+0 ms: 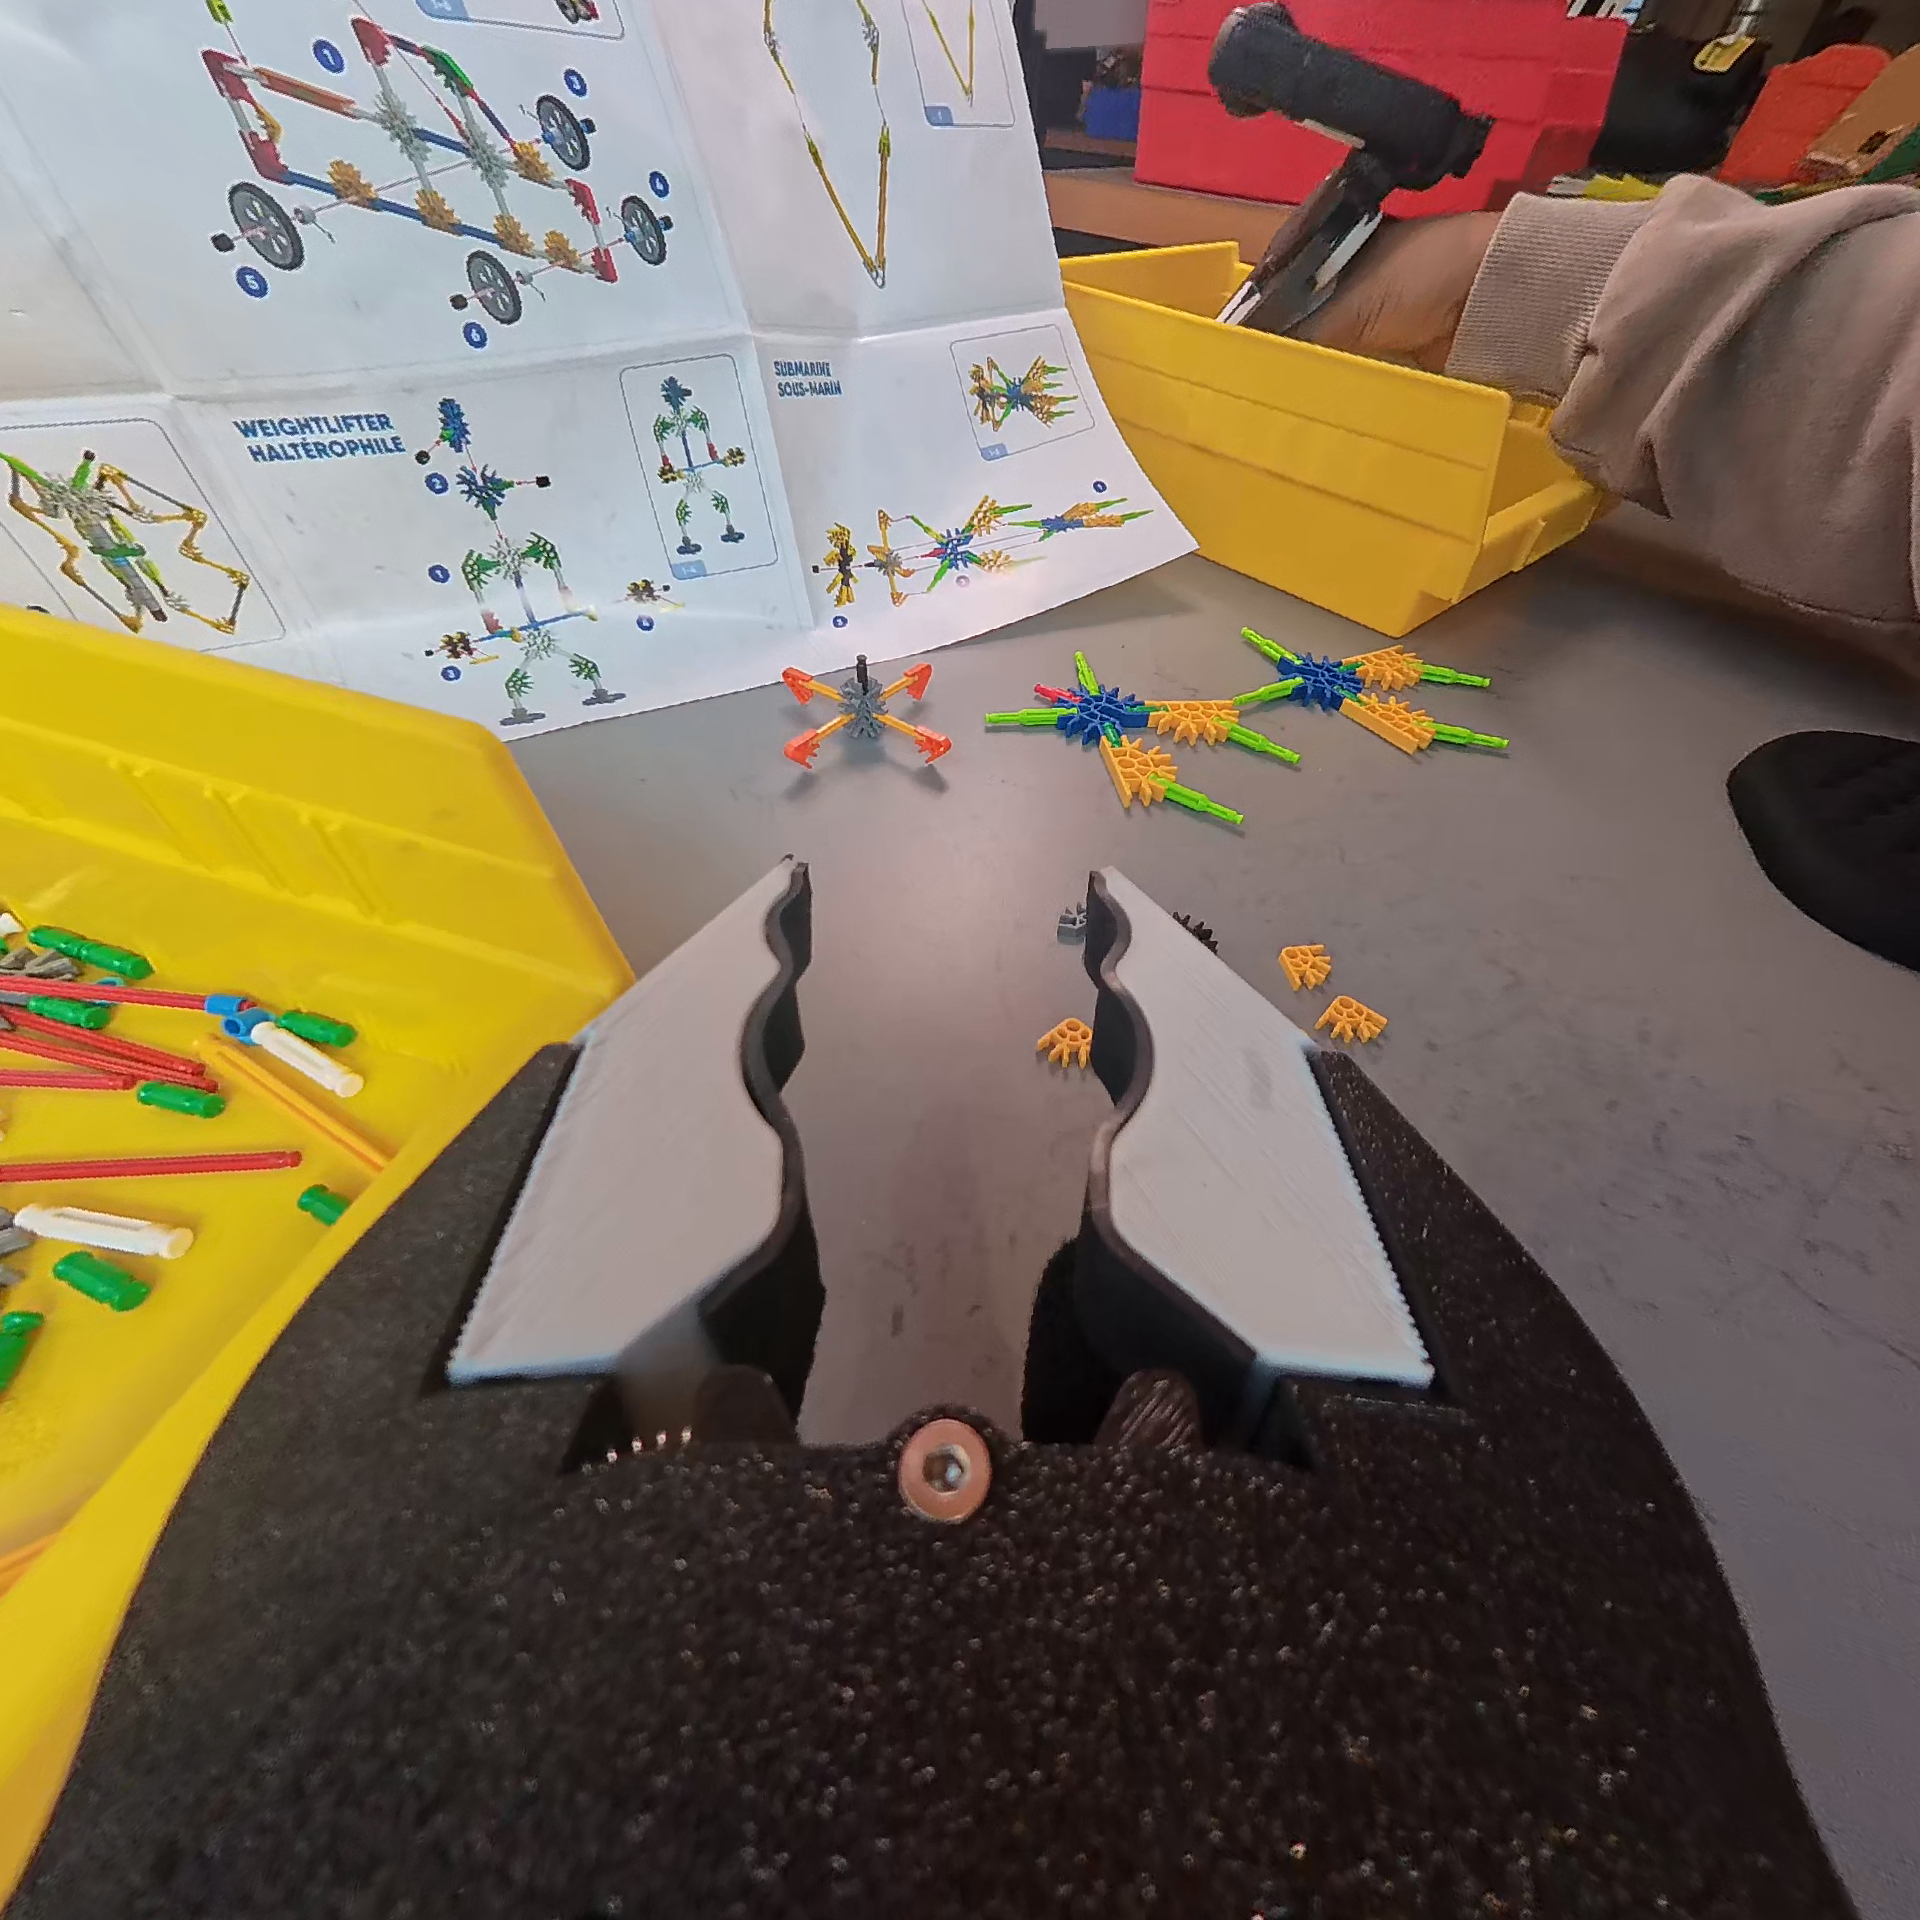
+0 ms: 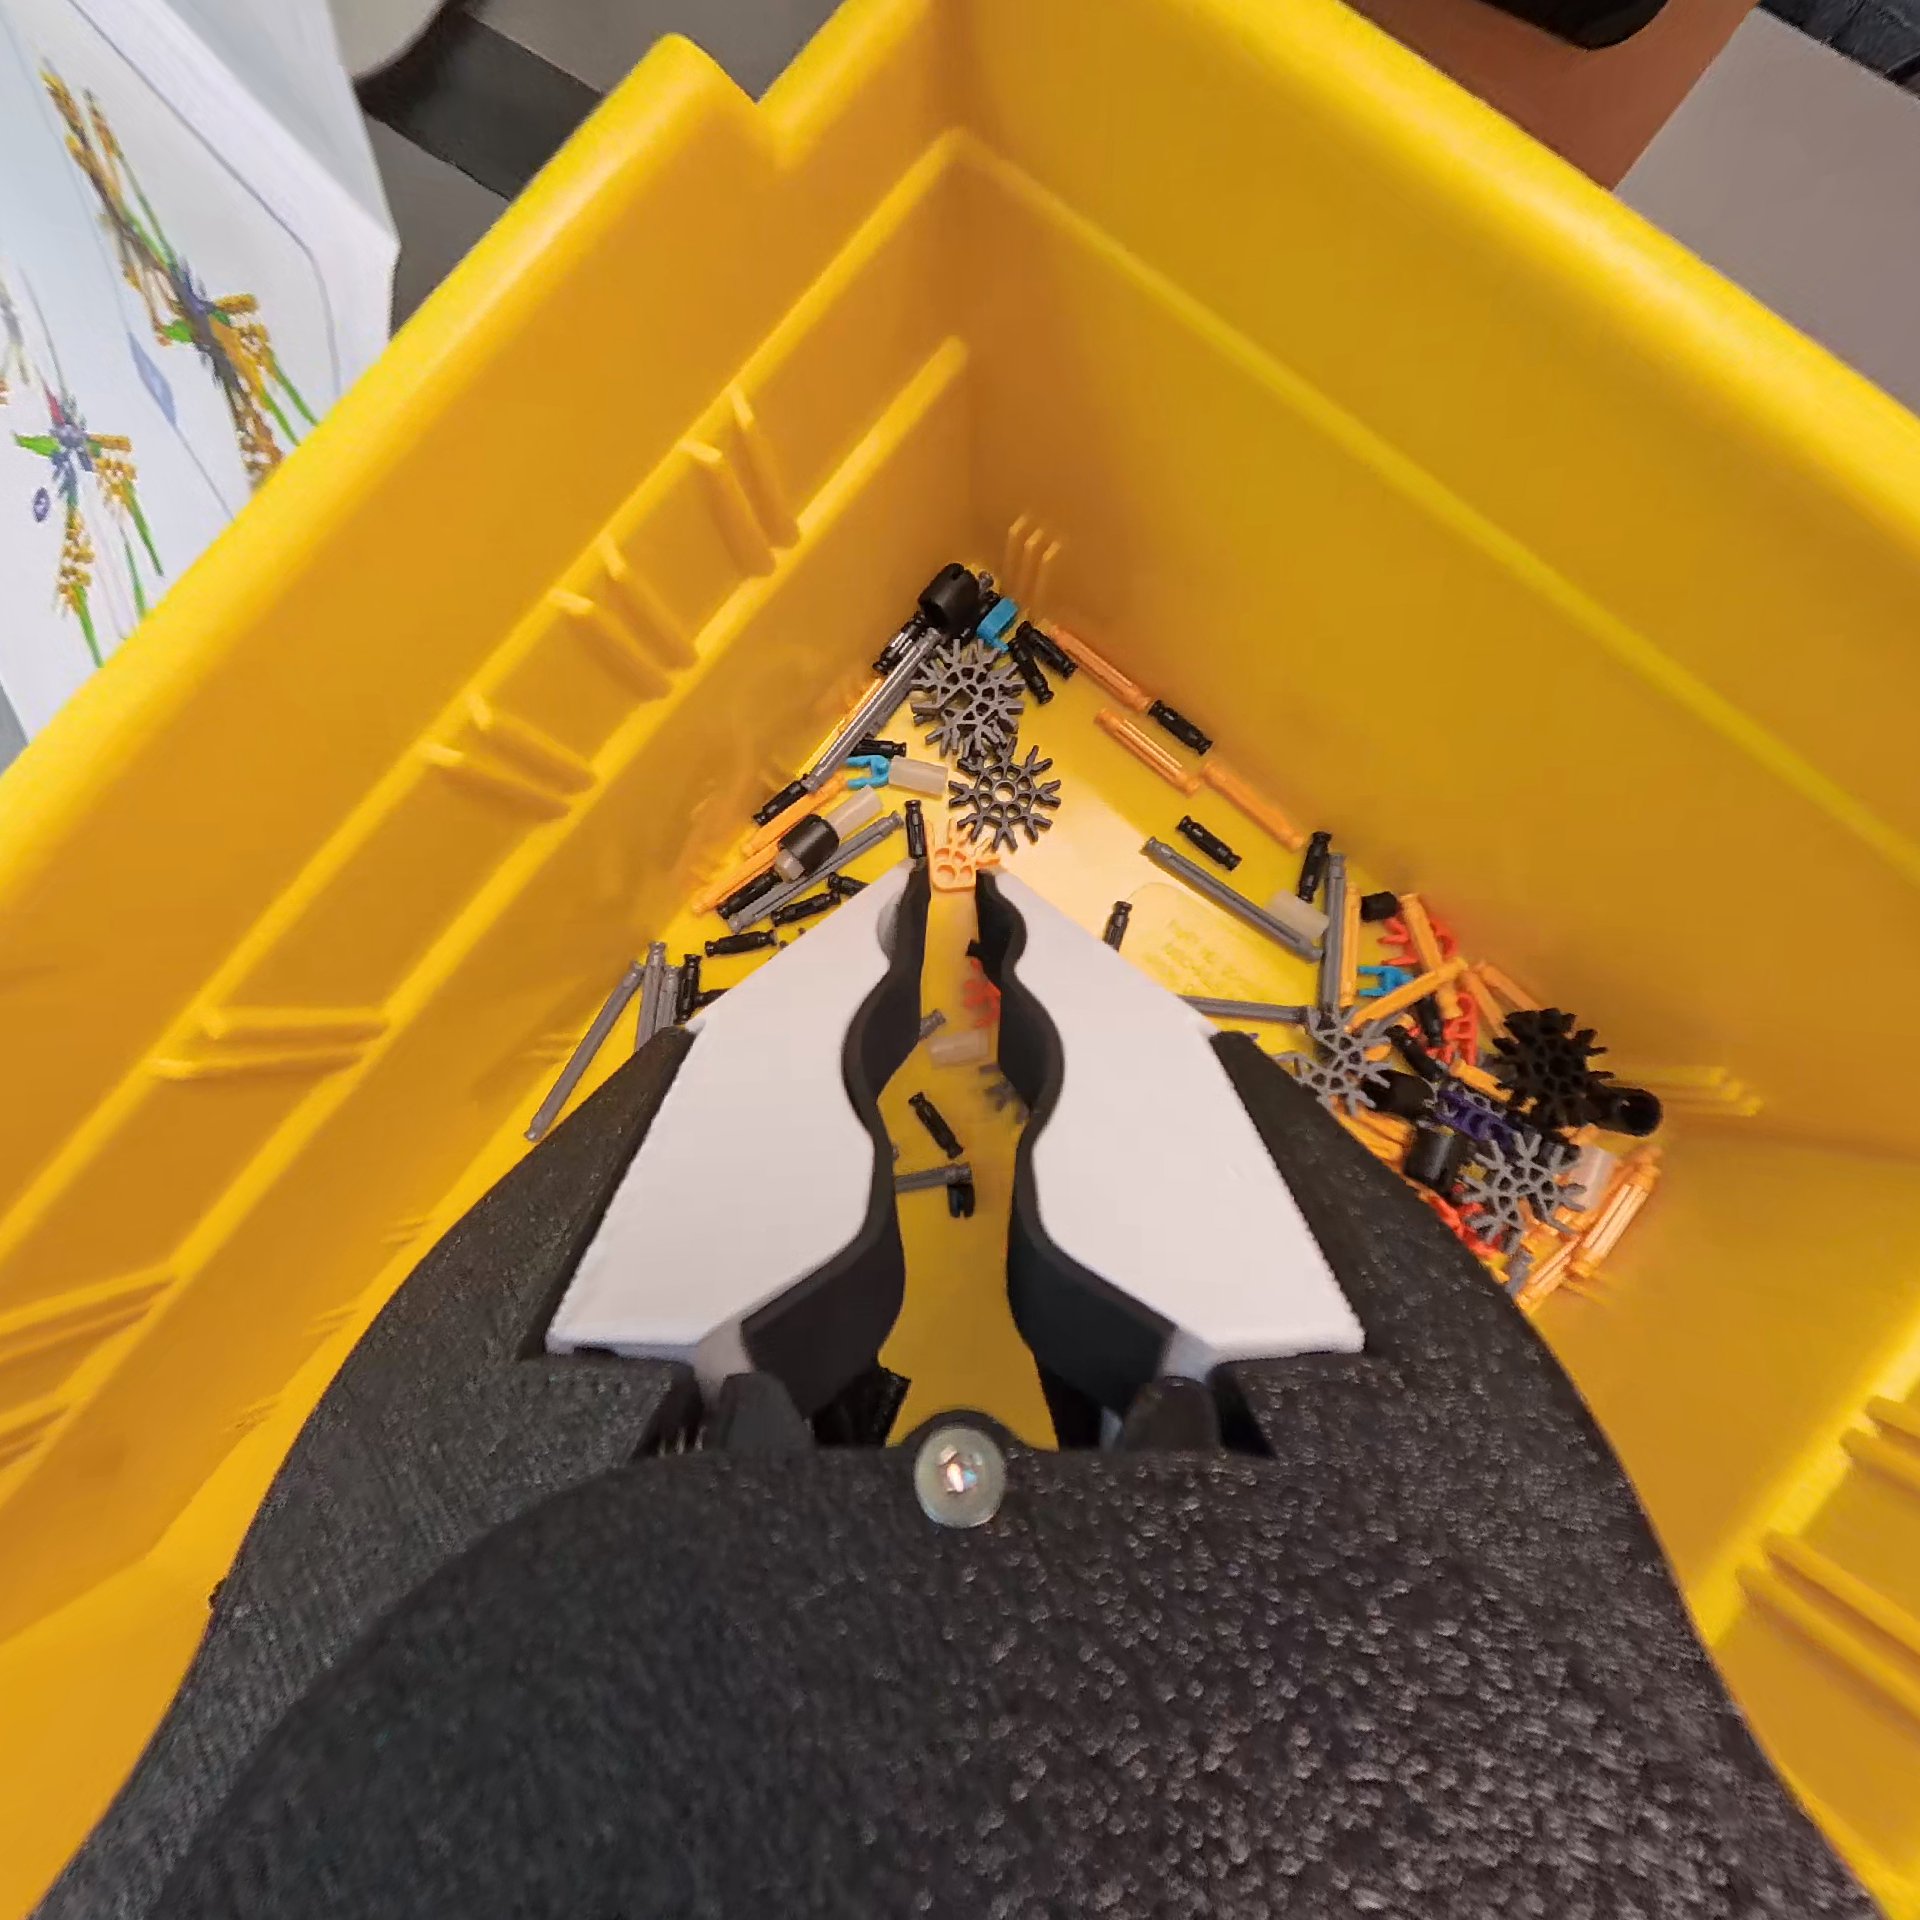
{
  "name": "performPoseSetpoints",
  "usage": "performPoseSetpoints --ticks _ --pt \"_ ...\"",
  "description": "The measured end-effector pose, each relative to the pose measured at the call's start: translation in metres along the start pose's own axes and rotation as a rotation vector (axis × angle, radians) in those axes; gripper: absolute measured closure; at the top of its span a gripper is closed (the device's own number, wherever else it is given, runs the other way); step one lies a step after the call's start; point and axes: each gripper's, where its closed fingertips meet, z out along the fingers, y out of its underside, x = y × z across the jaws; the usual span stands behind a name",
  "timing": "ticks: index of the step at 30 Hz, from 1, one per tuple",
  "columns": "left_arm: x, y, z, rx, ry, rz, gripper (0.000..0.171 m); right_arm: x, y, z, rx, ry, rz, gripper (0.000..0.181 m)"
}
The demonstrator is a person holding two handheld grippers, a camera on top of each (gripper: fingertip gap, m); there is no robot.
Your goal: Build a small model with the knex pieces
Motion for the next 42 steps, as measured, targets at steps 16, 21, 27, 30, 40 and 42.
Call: performPoseSetpoints --ticks 16,21,27,30,40,42 --pt "0.001 0.002 0.001 -0.017 0.017 -0.008 0.119 0.003 0.015 -0.001 -0.077 -0.009 -0.101 0.170" --pt "0.002 0.002 0.001 -0.012 0.018 -0.005 0.119 0.000 0.015 0.002 -0.097 -0.028 -0.165 0.172" --pt "0.003 0.002 0.001 -0.016 0.021 -0.001 0.119 0.003 0.014 0.000 -0.072 -0.052 -0.148 0.168" --pt "0.002 0.003 0.002 -0.021 0.023 -0.007 0.119 -0.001 0.004 0.001 -0.015 -0.073 -0.107 0.169" --pt "0.001 0.004 0.002 -0.025 0.022 -0.023 0.119 -0.008 -0.007 0.014 0.001 -0.047 -0.143 0.173" --pt "0.001 0.004 0.002 -0.026 0.024 -0.025 0.119 -0.006 -0.005 0.012 -0.005 -0.055 -0.132 0.174"
